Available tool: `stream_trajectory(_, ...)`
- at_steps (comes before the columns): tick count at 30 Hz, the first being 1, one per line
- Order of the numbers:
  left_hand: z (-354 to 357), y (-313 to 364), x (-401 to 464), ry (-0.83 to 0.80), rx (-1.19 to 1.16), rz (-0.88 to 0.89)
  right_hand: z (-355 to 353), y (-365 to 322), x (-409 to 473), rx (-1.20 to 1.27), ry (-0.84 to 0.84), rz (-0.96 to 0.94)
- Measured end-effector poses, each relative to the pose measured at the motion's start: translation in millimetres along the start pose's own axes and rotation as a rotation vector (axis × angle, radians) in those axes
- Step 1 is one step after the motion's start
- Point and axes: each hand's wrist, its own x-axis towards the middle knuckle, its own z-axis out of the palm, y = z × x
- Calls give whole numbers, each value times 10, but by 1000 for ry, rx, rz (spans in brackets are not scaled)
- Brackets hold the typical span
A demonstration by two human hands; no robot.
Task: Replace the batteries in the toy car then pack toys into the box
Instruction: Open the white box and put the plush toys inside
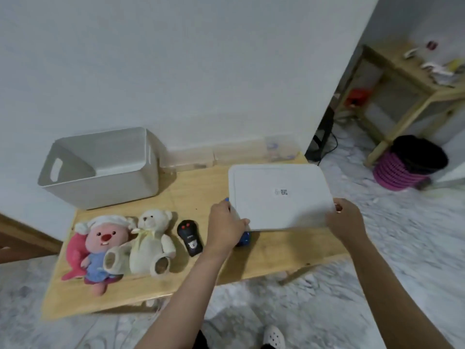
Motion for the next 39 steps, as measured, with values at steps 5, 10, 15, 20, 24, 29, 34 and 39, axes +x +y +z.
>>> stream_trajectory(5,949,-88,-228,-30,38,-62,-161,667,122,-109,-133,97)
stream_trajectory(10,1373,-177,-355,-16,164,-141,-27,1055,88,-108,-236,100)
stream_trajectory(15,1517,-267,-451,-20,334,-98,96,1219,36,-126,-271,64)
stream_trajectory(20,1515,-276,-490,-61,335,-75,149,1227,3,-216,-221,46)
stream_trajectory(24,1284,-285,-566,38,191,47,293,939,-148,-153,-143,-126)
stream_trajectory(29,639,-302,-679,310,3,162,733,230,-507,17,-171,-356)
stream_trajectory(34,-243,-553,-589,501,27,180,1260,-599,-917,119,-291,-456)
stream_trajectory(39,-1463,-1166,-399,673,101,74,1981,-1445,-1386,205,-446,-414)
